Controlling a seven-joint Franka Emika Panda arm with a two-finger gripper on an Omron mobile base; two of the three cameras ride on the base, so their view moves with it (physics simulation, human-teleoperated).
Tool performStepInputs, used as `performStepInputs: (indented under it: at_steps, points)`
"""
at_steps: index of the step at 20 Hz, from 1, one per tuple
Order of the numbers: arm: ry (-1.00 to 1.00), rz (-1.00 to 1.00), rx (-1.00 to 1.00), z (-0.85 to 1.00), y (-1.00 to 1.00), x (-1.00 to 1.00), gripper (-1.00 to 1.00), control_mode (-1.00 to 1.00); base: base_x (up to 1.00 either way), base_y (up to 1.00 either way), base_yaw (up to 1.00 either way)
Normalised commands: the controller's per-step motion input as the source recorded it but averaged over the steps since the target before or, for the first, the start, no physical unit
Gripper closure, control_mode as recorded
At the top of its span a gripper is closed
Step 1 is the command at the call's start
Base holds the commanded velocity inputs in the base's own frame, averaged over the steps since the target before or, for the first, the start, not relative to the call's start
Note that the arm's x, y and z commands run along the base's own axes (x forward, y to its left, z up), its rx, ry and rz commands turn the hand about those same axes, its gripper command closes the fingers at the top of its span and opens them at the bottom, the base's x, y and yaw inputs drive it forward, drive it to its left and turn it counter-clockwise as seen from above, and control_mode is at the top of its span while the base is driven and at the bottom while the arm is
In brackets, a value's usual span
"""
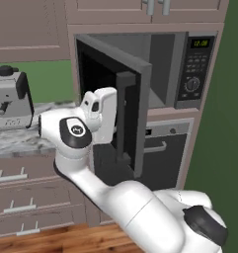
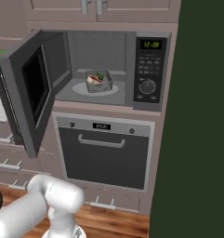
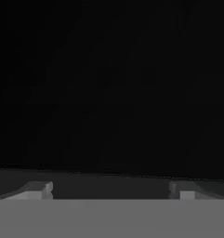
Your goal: Place the tupperware containing the steak and broccoli meal in the microwave. Close the microwave door and press the start button to reheat the meal.
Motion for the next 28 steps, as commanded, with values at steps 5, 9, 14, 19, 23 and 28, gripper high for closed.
performStepInputs:
  at_steps: [5, 9, 14, 19, 23, 28]
  points:
    - [0.00, -0.13, 0.02, 0.00, -1.00, -0.07, -1.00, -1.00, 0.00, 0.00, 0.00]
    - [0.00, -0.01, 0.03, 0.00, -1.00, 0.24, -1.00, -1.00, 0.00, 0.00, 0.00]
    - [0.00, 0.06, 0.06, 0.00, -0.98, 0.72, -1.00, -1.00, 0.00, 0.00, 0.00]
    - [0.00, 0.18, 0.05, 0.00, -0.76, 0.97, -1.00, -1.00, 0.00, 0.00, 0.00]
    - [-0.01, 0.23, 0.01, 0.00, -0.44, 0.97, -1.00, -1.00, 0.00, 0.00, 0.00]
    - [-0.04, 0.23, 0.00, 0.00, -0.25, 0.86, -1.00, -1.00, 0.00, 0.00, 0.00]
